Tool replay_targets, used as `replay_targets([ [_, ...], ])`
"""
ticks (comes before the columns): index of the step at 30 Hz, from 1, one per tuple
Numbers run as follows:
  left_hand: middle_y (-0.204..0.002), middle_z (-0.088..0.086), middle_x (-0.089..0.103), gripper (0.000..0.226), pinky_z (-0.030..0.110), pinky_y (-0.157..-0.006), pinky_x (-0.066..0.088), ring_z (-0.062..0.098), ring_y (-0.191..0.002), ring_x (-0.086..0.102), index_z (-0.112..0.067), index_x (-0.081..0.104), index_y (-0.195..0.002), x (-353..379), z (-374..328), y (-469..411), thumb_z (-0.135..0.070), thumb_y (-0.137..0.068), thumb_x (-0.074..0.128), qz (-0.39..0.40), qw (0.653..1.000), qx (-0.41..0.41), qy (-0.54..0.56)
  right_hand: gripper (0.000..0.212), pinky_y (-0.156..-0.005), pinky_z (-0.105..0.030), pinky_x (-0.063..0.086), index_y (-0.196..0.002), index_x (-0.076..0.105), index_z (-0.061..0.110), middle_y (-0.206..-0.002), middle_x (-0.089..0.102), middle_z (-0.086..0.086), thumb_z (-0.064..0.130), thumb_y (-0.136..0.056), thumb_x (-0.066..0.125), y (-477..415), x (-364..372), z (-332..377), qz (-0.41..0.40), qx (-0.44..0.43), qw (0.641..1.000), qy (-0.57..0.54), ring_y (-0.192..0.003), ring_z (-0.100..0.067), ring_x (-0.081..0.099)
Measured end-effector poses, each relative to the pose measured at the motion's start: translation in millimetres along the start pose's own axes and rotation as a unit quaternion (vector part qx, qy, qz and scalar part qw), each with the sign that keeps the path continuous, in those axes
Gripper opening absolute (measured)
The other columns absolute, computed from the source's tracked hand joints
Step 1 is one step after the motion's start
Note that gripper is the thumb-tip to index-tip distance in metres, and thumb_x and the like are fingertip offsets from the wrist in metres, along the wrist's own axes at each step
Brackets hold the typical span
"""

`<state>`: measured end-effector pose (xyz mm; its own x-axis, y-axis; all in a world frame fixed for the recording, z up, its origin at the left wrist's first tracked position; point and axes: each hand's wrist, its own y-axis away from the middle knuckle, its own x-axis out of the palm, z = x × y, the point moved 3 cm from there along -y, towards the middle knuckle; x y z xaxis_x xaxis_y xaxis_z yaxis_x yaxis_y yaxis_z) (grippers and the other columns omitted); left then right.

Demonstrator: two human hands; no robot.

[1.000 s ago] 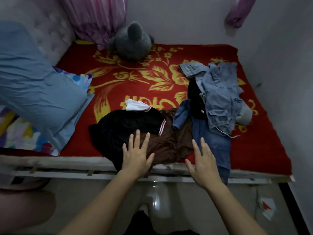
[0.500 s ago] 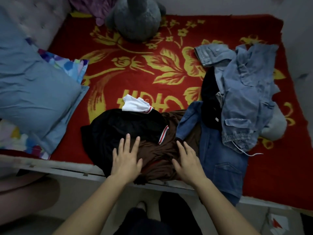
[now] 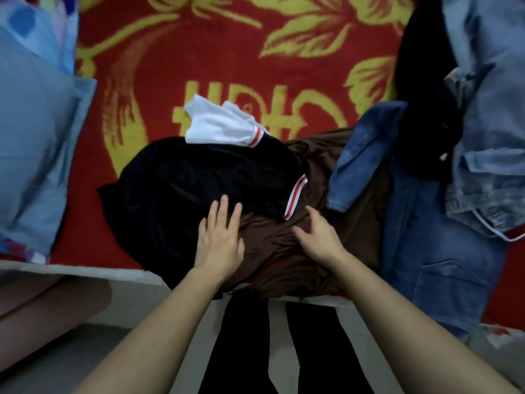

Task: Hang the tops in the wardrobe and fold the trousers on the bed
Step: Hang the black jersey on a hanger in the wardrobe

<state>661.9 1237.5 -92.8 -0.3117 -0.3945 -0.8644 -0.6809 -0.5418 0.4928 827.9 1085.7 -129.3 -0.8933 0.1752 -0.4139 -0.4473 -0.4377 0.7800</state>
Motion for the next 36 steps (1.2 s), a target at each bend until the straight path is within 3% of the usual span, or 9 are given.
replay_targets([
  [6, -0.159, 0.013, 0.026, 0.080, 0.051, -0.116, 0.020, 0.032, -0.149, 0.016, -0.017, 0.020, -0.156, 33, 47, -69, -0.028, -0.088, 0.061, -0.031, 0.998, 0.017, -0.047, 0.068, -0.091, -0.031, 0.051, -0.147, 0.043, 0.012, -0.111, 0.070, -0.004, 0.038, -0.091, 0.071, -49, 47, 7, -0.044, 0.107, 0.964, -0.240, -0.102, -0.018, 0.065],
  [10, -0.117, 0.011, 0.062, 0.043, 0.049, -0.105, 0.032, 0.033, -0.115, 0.052, -0.015, 0.053, -0.137, 30, 81, -91, -0.026, -0.095, 0.054, -0.036, 0.995, 0.023, -0.094, 0.013, -0.049, -0.016, 0.040, -0.089, 0.073, 0.021, -0.053, 0.054, 0.013, 0.033, -0.094, 0.068, -57, 84, 51, 0.052, 0.070, 0.960, -0.265, -0.056, -0.006, 0.049],
  [15, -0.106, 0.030, 0.063, 0.028, 0.046, -0.084, 0.041, 0.046, -0.101, 0.057, 0.002, 0.058, -0.108, -2, 113, -104, -0.018, -0.100, 0.040, -0.106, 0.959, -0.183, 0.187, 0.018, -0.090, -0.034, 0.045, -0.106, 0.067, 0.020, -0.107, 0.068, -0.006, 0.030, -0.093, 0.060, -61, 110, 82, 0.049, 0.004, 0.999, -0.020, -0.104, -0.027, 0.062],
  [18, -0.116, 0.026, 0.063, 0.039, 0.043, -0.093, 0.047, 0.038, -0.107, 0.060, 0.010, 0.058, -0.116, -25, 130, -104, -0.020, -0.102, 0.037, -0.176, 0.712, -0.389, 0.558, 0.049, -0.103, -0.034, 0.040, -0.136, 0.051, 0.014, -0.132, 0.055, -0.018, 0.028, -0.091, 0.064, -63, 97, 68, -0.048, 0.065, 0.995, -0.056, -0.122, -0.033, 0.054],
  [20, -0.123, 0.022, 0.064, 0.043, 0.042, -0.089, 0.056, 0.033, -0.101, 0.067, 0.004, 0.063, -0.117, -41, 133, -103, -0.026, -0.103, 0.035, -0.162, 0.456, -0.358, 0.798, 0.057, -0.103, -0.035, 0.040, -0.141, 0.045, 0.017, -0.135, 0.050, -0.017, 0.030, -0.090, 0.066, -63, 87, 51, -0.101, 0.086, 0.990, -0.049, -0.123, -0.035, 0.053],
  [22, -0.141, 0.026, 0.050, 0.054, 0.042, -0.090, 0.055, 0.037, -0.102, 0.068, 0.007, 0.061, -0.119, -58, 132, -96, -0.033, -0.103, 0.029, -0.118, 0.317, -0.263, 0.904, 0.064, -0.102, -0.041, 0.042, -0.144, 0.038, 0.026, -0.136, 0.041, -0.014, 0.035, -0.088, 0.067, -60, 83, 34, -0.109, 0.070, 0.990, 0.050, -0.124, -0.037, 0.050],
  [26, -0.135, 0.028, 0.055, 0.063, 0.058, -0.098, 0.047, 0.042, -0.116, 0.060, 0.001, 0.055, -0.133, -68, 116, -79, -0.047, -0.103, 0.029, 0.013, 0.349, -0.156, 0.924, 0.076, -0.102, -0.046, 0.042, -0.150, 0.028, 0.033, -0.137, 0.033, -0.011, 0.042, -0.087, 0.068, -57, 83, 20, -0.077, 0.024, 0.985, 0.151, -0.127, -0.037, 0.045],
  [31, -0.151, 0.018, 0.041, 0.053, 0.053, -0.117, 0.028, 0.037, -0.138, 0.038, -0.007, 0.049, -0.141, -62, 89, -62, -0.042, -0.104, 0.036, 0.166, 0.376, -0.124, 0.903, 0.064, -0.108, -0.035, 0.039, -0.144, 0.043, 0.030, -0.135, 0.047, -0.013, 0.050, -0.088, 0.066, -69, 71, 30, -0.063, 0.079, 0.994, 0.045, -0.125, -0.031, 0.052],
  [36, -0.135, 0.022, 0.057, 0.053, 0.052, -0.107, 0.043, 0.039, -0.124, 0.055, -0.005, 0.062, -0.129, -40, 78, -34, -0.035, -0.086, 0.071, 0.386, 0.447, -0.128, 0.797, 0.037, -0.099, -0.035, 0.050, -0.136, 0.055, 0.007, -0.134, 0.060, -0.016, 0.020, -0.100, 0.054, -76, 69, 43, -0.046, 0.115, 0.979, -0.161, -0.108, -0.019, 0.058],
])
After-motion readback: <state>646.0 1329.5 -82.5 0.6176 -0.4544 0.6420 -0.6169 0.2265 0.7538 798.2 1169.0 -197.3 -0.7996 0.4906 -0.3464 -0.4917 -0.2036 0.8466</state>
